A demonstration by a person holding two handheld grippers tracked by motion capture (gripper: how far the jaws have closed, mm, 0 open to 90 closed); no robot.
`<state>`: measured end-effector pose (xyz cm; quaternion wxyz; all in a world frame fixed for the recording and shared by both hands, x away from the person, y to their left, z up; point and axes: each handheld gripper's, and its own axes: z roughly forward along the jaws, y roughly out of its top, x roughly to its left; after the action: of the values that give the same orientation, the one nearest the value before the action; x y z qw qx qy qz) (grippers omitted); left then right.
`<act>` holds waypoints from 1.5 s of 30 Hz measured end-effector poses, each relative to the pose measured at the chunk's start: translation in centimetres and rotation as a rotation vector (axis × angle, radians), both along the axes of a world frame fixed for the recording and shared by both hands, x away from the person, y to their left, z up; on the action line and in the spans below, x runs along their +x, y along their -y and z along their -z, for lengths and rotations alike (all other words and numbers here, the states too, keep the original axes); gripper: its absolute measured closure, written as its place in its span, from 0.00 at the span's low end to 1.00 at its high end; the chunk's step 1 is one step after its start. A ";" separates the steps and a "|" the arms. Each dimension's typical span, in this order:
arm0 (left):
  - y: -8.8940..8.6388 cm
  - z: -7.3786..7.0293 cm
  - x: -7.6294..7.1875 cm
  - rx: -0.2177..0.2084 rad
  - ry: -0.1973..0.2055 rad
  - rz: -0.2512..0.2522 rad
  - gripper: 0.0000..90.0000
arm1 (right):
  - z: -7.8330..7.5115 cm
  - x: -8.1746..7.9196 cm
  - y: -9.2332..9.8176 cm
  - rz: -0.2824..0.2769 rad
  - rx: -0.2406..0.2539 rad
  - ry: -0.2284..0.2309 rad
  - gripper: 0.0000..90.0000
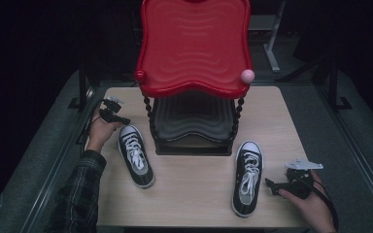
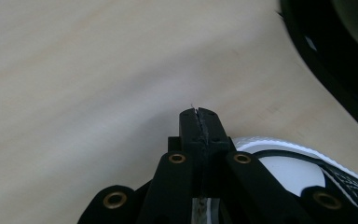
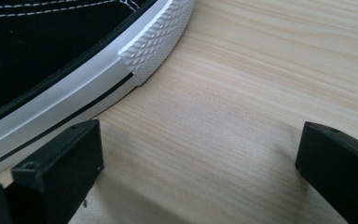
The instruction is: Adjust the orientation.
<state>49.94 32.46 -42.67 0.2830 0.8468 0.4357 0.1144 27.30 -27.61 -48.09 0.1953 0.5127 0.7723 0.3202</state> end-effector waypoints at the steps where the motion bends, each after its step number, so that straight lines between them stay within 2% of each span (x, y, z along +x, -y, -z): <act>1: 0.1 -0.1 -0.5 0.002 0.018 -0.013 1.00 | 0.0 0.0 0.0 0.000 0.000 0.000 0.00; 4: 0.3 0.0 -1.6 -0.021 0.008 -0.009 1.00 | 0.0 0.0 0.0 0.000 0.000 0.000 0.00; 8: 0.5 0.0 -2.8 -0.020 0.018 -0.003 1.00 | 0.0 0.0 0.0 -0.001 -0.001 0.001 0.00; 9: 0.6 0.0 -3.5 -0.027 0.021 -0.001 1.00 | 0.0 0.0 0.0 0.000 0.000 0.000 0.00; 21: 1.6 0.1 -7.5 -0.041 0.010 0.034 1.00 | 0.0 0.0 0.0 0.001 -0.001 0.001 0.00; 24: 1.8 0.2 -8.4 -0.045 0.023 0.030 1.00 | 0.0 0.0 0.0 0.002 -0.001 0.001 0.00; 28: 2.1 0.2 -9.2 -0.057 0.011 0.033 1.00 | 0.0 0.0 0.0 0.002 -0.001 0.001 0.00; 32: 2.4 0.2 -9.7 -0.051 0.025 0.029 1.00 | 0.0 0.0 0.0 0.002 -0.001 0.001 0.00; 35: 1.8 0.2 -9.9 -0.087 0.032 0.016 1.00 | 0.0 0.0 0.0 0.002 -0.001 0.001 0.00; 38: 0.7 -0.2 -11.0 -0.081 0.049 0.006 1.00 | 0.0 -0.1 0.0 0.000 -0.001 0.001 0.00; 40: -0.1 -0.5 -12.1 -0.062 0.068 -0.009 1.00 | 0.0 -0.1 0.0 -0.001 -0.001 0.001 0.00; 42: -1.1 -0.6 -13.5 -0.068 0.078 -0.024 1.00 | 0.0 -0.1 0.0 -0.003 -0.002 0.002 0.00; 45: -1.9 -0.4 -15.7 -0.065 0.069 -0.038 1.00 | 0.0 -0.1 0.0 -0.004 -0.001 0.001 0.00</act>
<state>34.22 34.40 -42.28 0.3232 0.8242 0.4450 0.1348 27.22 -27.65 -48.09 0.1955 0.5107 0.7734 0.3205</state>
